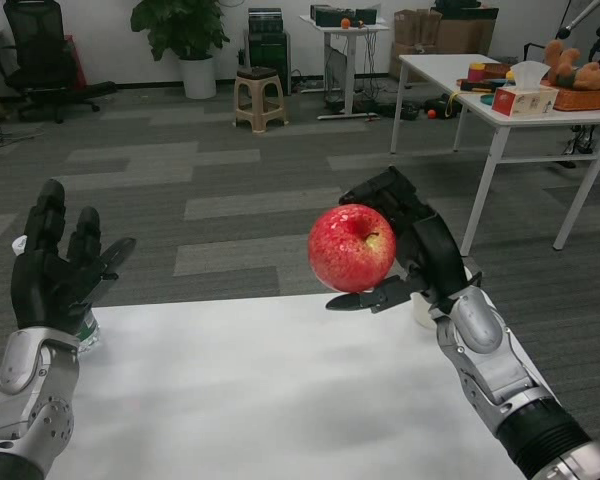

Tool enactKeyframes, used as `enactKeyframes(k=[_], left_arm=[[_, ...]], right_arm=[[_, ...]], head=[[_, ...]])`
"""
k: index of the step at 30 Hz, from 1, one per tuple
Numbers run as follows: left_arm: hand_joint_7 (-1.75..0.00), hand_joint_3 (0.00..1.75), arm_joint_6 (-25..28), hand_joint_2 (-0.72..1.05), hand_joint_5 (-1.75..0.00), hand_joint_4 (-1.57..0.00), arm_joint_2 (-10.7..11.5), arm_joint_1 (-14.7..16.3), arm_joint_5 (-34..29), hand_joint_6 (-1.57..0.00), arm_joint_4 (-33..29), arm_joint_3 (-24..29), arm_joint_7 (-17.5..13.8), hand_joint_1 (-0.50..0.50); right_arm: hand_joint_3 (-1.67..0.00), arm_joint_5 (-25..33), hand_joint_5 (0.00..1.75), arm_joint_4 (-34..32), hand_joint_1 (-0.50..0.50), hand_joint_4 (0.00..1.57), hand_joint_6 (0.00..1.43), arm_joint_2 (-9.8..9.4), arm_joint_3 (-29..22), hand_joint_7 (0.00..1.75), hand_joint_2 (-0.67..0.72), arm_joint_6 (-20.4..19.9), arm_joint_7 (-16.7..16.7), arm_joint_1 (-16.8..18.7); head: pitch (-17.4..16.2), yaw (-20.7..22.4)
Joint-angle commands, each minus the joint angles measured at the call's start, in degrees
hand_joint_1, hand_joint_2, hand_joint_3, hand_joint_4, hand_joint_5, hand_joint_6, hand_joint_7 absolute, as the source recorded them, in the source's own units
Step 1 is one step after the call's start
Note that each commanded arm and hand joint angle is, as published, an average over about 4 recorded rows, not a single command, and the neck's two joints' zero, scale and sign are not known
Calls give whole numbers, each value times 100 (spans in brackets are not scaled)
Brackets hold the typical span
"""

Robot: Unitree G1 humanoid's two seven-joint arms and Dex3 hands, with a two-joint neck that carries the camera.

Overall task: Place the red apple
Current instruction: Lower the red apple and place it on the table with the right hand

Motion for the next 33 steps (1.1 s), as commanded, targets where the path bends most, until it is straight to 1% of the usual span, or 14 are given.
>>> enactKeyframes(k=[1,3,5,12,21,25,28,33], left_arm=[[0,0,-45,60,-10,0,-37,37,-2,0,-8,48,-8,-48],[0,0,-42,60,-10,0,-37,34,-2,0,-8,48,-8,-48],[0,0,-40,60,-10,0,-37,34,-5,0,-6,46,-8,-48],[0,0,-45,60,-10,0,-37,41,-7,0,-4,48,-8,-48],[0,0,-45,60,-10,0,-37,37,-7,0,5,39,-8,-48],[0,0,-45,60,-10,0,-41,41,-7,0,14,48,-21,-48],[0,0,-45,60,-10,0,-48,41,-7,0,14,50,-25,-50],[0,0,-49,60,-10,0,-59,43,-7,0,14,57,-34,-48]], right_arm=[[-48,17,136,48,8,0,83,30,-23,157,-41,-16,-43,23],[-48,17,136,48,8,0,83,30,-21,157,-41,-16,-43,23],[-48,17,136,48,8,0,83,30,-18,161,-41,-16,-43,23],[-48,17,136,43,8,0,83,30,26,161,-41,-16,-43,23],[-48,26,136,43,8,0,81,-67,509,161,-41,-7,-43,63],[-48,30,136,48,8,0,80,-76,737,161,-41,-7,-43,248],[-48,32,136,48,8,0,80,-69,810,161,-41,-7,-43,399],[-48,30,136,114,8,0,80,-78,858,161,-41,-9,-43,709]], head=[[-4,3],[-12,9],[-15,11],[-35,8],[-77,-12],[-89,-20],[-95,-29],[-118,-44]])
